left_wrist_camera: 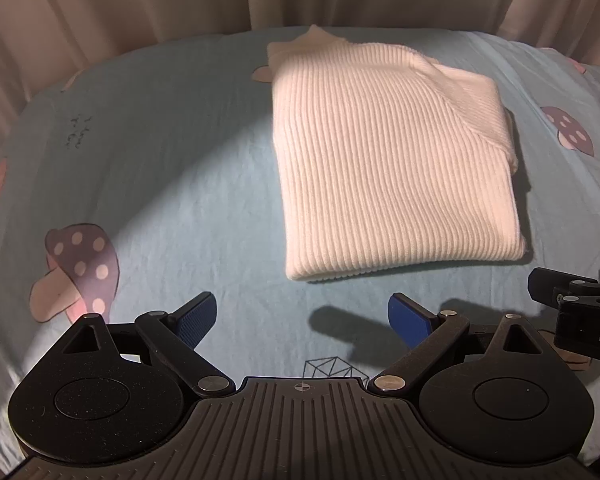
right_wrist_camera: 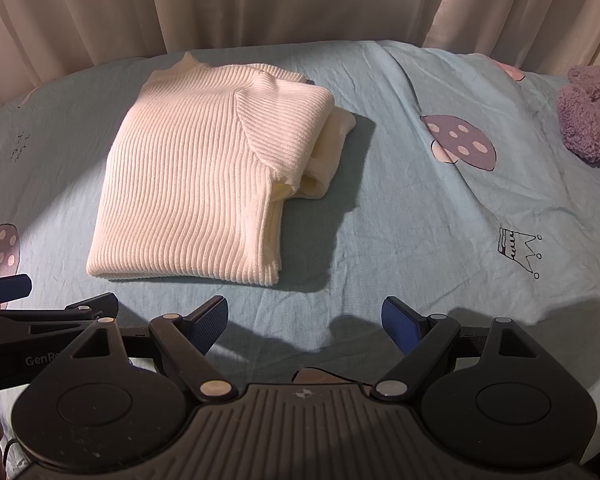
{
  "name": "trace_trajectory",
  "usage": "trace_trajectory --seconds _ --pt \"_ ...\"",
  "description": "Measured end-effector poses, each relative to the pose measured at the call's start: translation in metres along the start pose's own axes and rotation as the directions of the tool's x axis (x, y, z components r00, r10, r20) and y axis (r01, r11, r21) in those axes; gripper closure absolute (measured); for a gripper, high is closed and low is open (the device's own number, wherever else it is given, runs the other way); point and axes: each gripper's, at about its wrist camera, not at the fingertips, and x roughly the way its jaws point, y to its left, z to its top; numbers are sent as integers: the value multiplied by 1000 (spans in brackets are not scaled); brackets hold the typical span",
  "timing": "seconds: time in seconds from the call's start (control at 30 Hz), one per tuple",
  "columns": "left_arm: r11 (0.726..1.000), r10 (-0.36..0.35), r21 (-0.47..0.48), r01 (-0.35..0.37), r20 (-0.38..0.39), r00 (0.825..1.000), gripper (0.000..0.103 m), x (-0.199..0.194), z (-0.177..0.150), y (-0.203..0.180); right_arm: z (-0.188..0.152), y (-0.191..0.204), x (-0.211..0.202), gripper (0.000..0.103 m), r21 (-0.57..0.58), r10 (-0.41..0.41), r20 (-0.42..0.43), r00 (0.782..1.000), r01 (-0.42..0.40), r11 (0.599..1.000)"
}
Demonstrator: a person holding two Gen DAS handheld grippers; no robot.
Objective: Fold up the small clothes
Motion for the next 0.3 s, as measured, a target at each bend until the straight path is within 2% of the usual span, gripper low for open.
trace_trajectory --seconds 0.3 --pt "999 4 41 -5 39 999 7 -4 -3 -5 1 -1 -3 19 9 -5 4 1000 5 1000"
